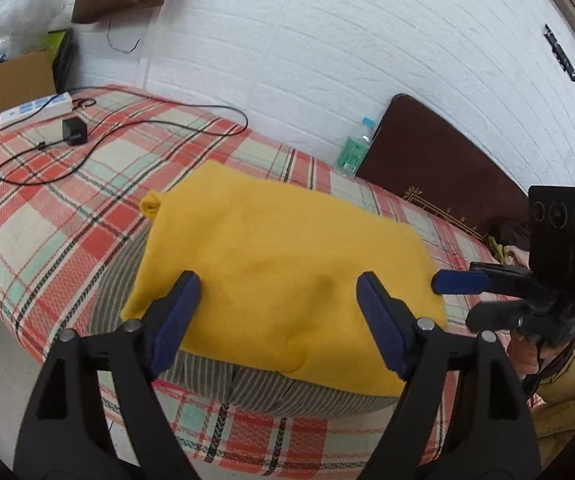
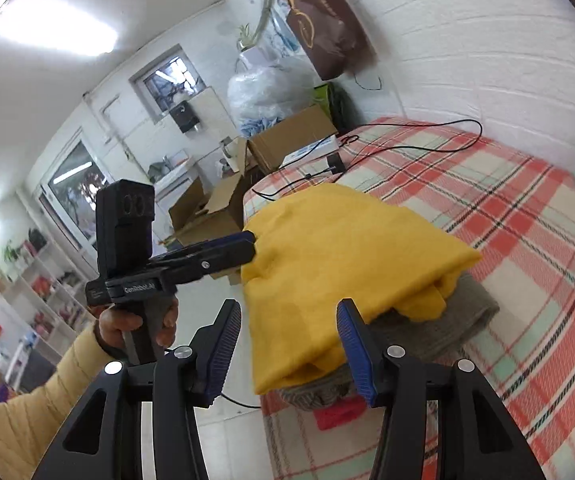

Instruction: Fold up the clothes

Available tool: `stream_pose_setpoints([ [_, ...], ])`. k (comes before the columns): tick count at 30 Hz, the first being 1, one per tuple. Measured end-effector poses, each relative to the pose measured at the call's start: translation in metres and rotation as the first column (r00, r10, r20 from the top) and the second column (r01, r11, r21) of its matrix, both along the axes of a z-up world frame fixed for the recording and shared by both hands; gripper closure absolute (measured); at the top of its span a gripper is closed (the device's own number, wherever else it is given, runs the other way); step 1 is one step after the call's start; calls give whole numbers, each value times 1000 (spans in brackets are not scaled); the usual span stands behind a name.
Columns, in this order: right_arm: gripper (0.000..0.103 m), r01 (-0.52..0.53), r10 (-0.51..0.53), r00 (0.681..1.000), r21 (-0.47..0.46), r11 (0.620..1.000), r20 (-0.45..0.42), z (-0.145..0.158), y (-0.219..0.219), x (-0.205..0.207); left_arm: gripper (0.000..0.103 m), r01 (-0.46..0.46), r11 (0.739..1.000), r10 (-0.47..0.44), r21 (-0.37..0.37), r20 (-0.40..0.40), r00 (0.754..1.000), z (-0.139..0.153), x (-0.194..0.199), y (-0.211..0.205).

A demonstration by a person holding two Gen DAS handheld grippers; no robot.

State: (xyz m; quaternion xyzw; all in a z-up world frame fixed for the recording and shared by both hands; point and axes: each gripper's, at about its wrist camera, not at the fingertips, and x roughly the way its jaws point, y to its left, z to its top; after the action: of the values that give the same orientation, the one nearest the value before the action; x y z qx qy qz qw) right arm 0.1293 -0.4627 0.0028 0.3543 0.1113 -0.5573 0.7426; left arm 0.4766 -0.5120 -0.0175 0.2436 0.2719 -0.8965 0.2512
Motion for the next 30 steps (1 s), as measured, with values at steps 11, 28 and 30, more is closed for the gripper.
stream_pose_setpoints([
  [11,50,-21,26,989,38,999,-148,-30,30,16,19,-75,997,75,2,-91,993,1,16,23],
  [28,28,33,-38,994,-48,998,-100,-6,92,6,1,-64,994,50,-94,-152,987,23,-3,126],
  [30,28,45,-49,994,-48,998,-95,-5,95,4,1,-52,995,39,-86,-145,989,24,-6,131],
])
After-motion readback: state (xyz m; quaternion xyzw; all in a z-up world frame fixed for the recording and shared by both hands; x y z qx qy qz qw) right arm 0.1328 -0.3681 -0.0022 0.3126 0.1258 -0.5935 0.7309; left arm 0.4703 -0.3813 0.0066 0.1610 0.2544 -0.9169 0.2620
